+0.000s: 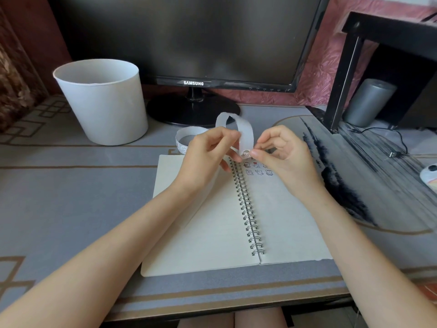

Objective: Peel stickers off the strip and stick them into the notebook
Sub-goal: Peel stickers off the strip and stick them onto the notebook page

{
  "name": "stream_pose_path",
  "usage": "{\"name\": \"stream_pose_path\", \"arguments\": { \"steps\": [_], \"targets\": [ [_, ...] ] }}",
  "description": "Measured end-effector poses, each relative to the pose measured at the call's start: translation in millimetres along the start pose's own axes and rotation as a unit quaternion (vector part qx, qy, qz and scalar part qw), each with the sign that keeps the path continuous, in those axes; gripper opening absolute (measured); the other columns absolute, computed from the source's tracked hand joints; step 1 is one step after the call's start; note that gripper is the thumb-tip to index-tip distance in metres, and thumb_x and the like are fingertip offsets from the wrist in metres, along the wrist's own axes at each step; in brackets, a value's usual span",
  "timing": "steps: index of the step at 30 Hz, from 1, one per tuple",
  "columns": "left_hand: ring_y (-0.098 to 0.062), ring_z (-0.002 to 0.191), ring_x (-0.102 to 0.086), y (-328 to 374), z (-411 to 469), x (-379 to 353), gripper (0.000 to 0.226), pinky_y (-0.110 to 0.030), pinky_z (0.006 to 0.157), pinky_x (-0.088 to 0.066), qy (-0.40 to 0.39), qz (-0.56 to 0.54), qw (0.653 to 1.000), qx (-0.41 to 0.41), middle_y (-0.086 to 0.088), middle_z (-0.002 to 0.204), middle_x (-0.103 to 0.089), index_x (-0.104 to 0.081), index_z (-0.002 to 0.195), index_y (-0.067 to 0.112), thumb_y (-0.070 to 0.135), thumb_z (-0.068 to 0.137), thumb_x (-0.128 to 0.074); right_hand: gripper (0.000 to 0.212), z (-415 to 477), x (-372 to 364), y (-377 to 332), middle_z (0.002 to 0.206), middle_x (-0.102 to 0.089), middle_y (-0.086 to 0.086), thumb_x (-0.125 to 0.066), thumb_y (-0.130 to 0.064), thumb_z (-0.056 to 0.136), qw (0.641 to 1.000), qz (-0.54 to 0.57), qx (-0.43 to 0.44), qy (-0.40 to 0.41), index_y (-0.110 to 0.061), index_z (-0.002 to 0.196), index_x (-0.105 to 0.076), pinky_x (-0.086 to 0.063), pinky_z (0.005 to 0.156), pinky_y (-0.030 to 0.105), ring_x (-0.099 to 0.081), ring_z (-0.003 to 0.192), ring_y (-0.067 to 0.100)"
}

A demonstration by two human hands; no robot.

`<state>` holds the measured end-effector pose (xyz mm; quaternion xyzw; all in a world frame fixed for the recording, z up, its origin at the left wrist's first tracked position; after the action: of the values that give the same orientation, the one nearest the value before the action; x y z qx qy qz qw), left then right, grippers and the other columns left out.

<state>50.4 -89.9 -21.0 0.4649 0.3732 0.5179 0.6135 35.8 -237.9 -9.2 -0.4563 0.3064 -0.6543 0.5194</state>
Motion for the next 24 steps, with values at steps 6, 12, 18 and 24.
{"name": "stream_pose_path", "arguments": {
  "steps": [6, 12, 18, 24],
  "targets": [
    [-0.007, 0.071, -0.064, -1.8, -0.4, -2.4, 0.01, -0.022, 0.053, -0.049, -0.016, 0.066, 0.998, -0.013, 0.004, 0.079, -0.066, -0.068, 0.085, 0.011, 0.015, 0.092, -0.062, 0.019, -0.9, 4.4, -2.0, 0.079, -0.066, -0.005, -0.07, -0.003, 0.082, 1.0, 0.02, -0.004, 0.021, -0.02, 0.084, -0.062, -0.04, 0.06, 0.014, -0.059, 0.072, 0.006],
    [-0.006, 0.07, -0.064, -4.9, -1.0, -1.6, 0.011, -0.021, 0.055, -0.05, -0.007, 0.068, 0.998, -0.009, 0.003, 0.076, -0.067, -0.07, 0.088, 0.006, 0.013, 0.091, -0.062, 0.02, -2.3, 2.5, -3.2, 0.076, -0.068, -0.009, -0.068, -0.003, 0.082, 1.0, 0.006, -0.002, 0.024, -0.023, 0.082, -0.068, -0.04, 0.059, 0.009, -0.058, 0.069, 0.003],
    [-0.009, 0.07, -0.063, -5.4, -0.8, -2.8, 0.011, -0.022, 0.06, -0.052, -0.012, 0.059, 0.998, -0.015, -0.006, 0.077, -0.069, -0.071, 0.09, 0.005, 0.011, 0.091, -0.062, 0.017, -2.5, 1.2, -2.4, 0.078, -0.069, -0.005, -0.069, -0.005, 0.082, 1.0, -0.012, -0.001, 0.021, -0.022, 0.081, -0.069, -0.041, 0.06, 0.012, -0.058, 0.069, 0.004],
    [-0.013, 0.072, -0.063, -6.9, 0.3, -4.5, 0.009, -0.024, 0.065, -0.054, -0.021, 0.039, 0.999, -0.017, -0.013, 0.08, -0.068, -0.071, 0.087, 0.008, 0.01, 0.091, -0.063, 0.016, -0.4, 1.6, 4.5, 0.08, -0.07, -0.002, -0.073, -0.007, 0.079, 1.0, 0.0, -0.003, 0.022, -0.022, 0.083, -0.069, -0.046, 0.068, 0.018, -0.062, 0.075, 0.013]
  ]
}}
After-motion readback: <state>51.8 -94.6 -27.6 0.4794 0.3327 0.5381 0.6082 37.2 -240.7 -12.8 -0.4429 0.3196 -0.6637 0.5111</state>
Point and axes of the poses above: each hand's wrist, its own z-axis towards the middle knuckle, its own x-axis out of the back of the hand, y = z × x, the point moved 8 cm from there along z, towards the middle knuckle
